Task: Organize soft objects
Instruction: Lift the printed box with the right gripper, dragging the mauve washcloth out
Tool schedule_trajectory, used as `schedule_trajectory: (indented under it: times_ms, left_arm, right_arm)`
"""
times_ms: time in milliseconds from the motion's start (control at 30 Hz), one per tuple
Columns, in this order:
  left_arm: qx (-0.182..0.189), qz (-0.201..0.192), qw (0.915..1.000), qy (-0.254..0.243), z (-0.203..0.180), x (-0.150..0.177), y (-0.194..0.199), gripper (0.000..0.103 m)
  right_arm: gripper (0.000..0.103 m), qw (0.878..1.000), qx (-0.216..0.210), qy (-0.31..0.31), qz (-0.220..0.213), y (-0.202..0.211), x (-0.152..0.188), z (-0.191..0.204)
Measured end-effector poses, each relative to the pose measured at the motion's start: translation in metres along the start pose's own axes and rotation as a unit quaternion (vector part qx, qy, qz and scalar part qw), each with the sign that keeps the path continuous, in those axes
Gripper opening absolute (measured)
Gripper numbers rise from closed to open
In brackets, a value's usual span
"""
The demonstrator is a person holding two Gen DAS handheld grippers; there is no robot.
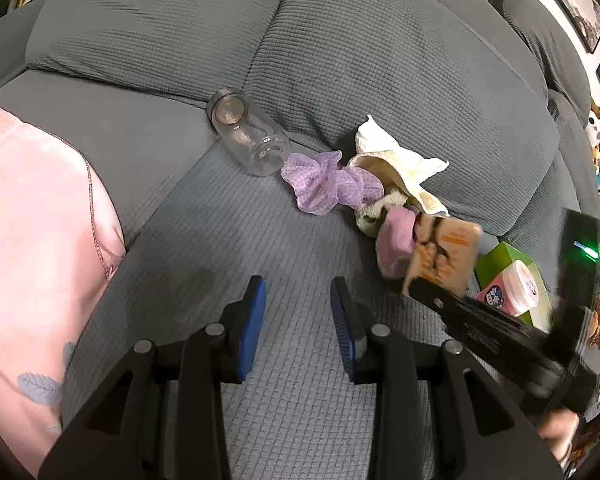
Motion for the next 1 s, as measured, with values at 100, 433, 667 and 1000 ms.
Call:
schedule_trajectory:
  times_ms: [100, 433, 667, 1000]
  left_arm:
    - [-0.004, 0.001, 1.0000, 0.000, -0.001, 0.001, -0.001, 0.032]
    - [-0.011, 0.007, 0.9999, 0.005, 0.004, 0.002, -0.003, 0.032]
    - [-0.023, 0.014, 0.9996, 0.004, 0.005, 0.005, -0.007, 0.035]
    - [-0.042, 0.033, 0.9983, -0.024, -0.005, 0.016, -0.017, 0.045]
  right_arm:
    - [0.024, 0.999, -0.041, 0.008, -0.008, 0.017, 0.005, 0.010]
    - [0.024, 0.996, -0.080, 0.035, -0.019, 0.036, 0.019, 0.039]
    - [0.024, 0.996, -0.085, 0.019, -0.001, 0.035, 0.034, 0.033]
    - [0.025, 0.997, -0.060, -0.024, 0.033, 0.022, 0.036, 0.011]
Point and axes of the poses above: each gripper's, at about its wrist camera, not at the fingertips, and y roughly against the way its jaws point, z to its left, x to its underside, the point moved 1 cm from there along -y, roughly the way its jaws point, and after that the axes turned 9 degrees about y, right-handed, at the moved point
